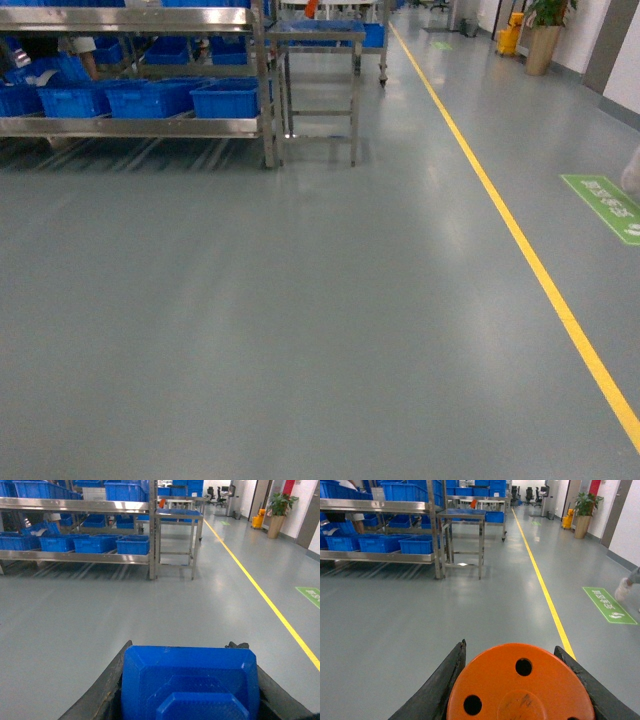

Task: Sort blue parts and orange caps into right shelf containers

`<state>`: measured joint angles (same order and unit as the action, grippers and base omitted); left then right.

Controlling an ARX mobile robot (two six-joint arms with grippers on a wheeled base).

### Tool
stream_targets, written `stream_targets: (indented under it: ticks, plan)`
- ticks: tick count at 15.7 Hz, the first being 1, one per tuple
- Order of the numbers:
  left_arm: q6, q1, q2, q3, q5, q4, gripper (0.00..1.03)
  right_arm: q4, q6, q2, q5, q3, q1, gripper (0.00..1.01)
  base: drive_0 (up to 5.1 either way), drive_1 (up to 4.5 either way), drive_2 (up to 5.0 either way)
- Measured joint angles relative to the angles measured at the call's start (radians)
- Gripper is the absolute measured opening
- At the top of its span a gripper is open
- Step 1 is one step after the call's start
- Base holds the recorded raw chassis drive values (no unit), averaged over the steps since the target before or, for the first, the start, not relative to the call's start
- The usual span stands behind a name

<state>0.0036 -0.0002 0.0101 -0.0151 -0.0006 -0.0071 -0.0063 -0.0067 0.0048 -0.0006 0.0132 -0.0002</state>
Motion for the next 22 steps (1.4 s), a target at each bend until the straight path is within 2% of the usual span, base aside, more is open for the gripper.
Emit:
stream_targets:
  ticks: [22]
  plan:
    - [0.000,0.000,0.000,0.000,0.000,-0.001,0.44,0.000,0.000,0.000,0.000,0.000,0.000,0.45,-1.5,-1.50,-1.5]
